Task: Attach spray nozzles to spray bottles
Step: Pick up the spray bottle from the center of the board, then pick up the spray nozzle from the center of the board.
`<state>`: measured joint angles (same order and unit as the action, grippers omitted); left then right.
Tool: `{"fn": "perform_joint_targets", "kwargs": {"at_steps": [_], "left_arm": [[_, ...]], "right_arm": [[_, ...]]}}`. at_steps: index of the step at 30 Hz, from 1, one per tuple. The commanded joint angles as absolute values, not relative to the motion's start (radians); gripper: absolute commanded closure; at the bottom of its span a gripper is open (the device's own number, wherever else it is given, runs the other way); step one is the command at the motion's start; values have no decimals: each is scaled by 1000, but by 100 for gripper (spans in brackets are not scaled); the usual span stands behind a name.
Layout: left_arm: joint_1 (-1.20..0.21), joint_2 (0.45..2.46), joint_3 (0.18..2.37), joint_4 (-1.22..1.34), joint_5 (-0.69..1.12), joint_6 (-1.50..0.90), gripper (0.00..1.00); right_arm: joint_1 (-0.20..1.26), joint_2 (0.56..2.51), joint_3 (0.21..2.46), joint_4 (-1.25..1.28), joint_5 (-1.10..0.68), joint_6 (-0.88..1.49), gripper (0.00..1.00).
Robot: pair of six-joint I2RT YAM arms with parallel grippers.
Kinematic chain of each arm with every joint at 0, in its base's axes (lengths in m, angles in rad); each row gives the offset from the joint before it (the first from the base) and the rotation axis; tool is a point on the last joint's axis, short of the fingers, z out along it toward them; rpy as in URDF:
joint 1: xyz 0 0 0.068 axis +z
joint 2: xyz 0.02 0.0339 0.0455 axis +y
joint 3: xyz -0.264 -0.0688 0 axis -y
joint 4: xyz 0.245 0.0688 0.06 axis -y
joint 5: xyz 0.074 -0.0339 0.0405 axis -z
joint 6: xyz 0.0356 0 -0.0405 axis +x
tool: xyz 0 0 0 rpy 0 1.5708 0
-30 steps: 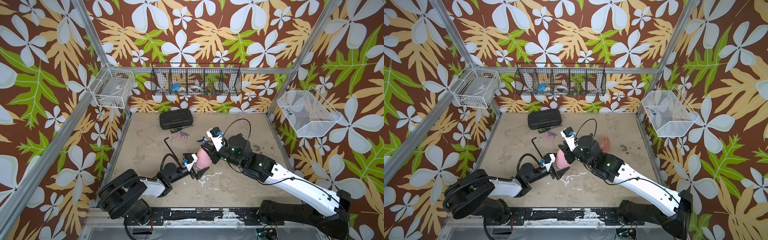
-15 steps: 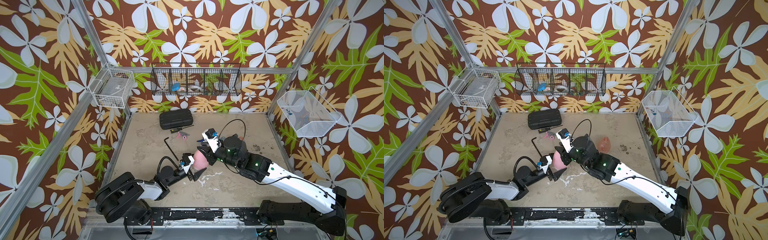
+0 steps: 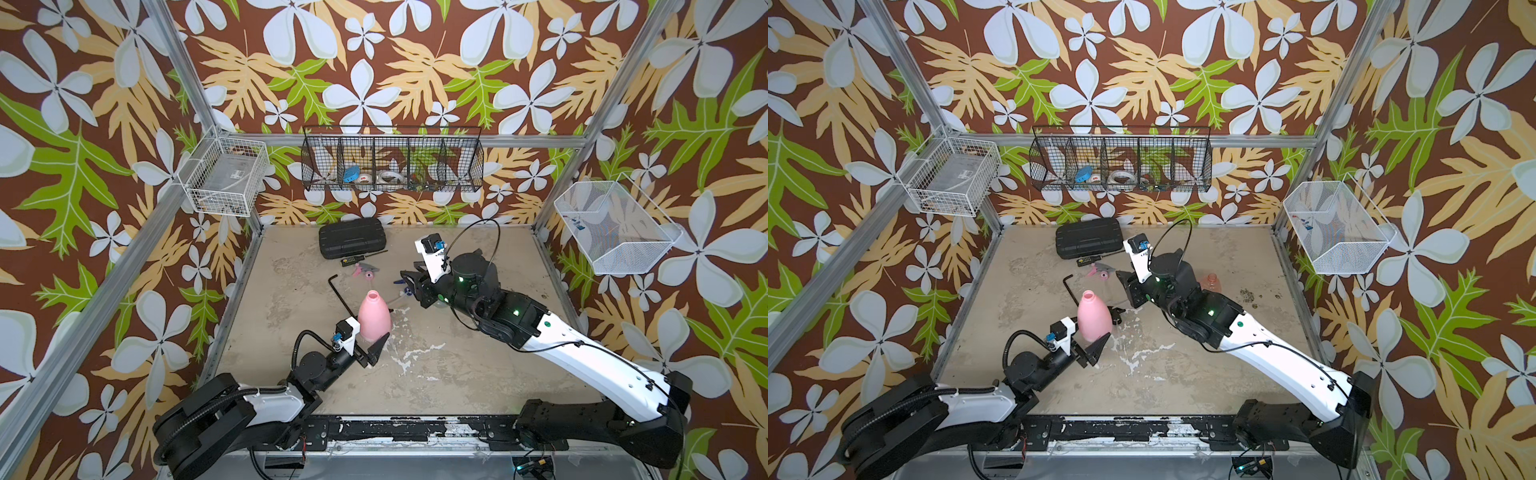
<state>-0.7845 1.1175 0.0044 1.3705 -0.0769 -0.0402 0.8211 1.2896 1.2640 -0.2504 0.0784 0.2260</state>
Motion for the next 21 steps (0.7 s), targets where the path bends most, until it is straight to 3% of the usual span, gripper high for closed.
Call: {"fn": "perform_joint_targets", "kwargs": {"at_steps": [1, 4, 9, 16, 21], "left_arm": [[-785, 999, -64, 1327, -266, -103, 21], [-784, 826, -45, 1078, -384, -144, 21], [-781, 585, -78, 929, -537, -181, 22], [-780, 303, -107, 715, -548, -228, 24], [-781, 266, -101, 679, -541, -208, 24]], "right_arm": [[751, 1353, 1250, -285, -6, 297, 57], [723, 1475, 1269, -274, -52, 310, 57], [724, 1741, 1437, -280, -100, 309, 61], [722, 2128, 1772, -329, -53, 300, 60], [719, 2355, 2043, -419, -9, 270, 56]]}}
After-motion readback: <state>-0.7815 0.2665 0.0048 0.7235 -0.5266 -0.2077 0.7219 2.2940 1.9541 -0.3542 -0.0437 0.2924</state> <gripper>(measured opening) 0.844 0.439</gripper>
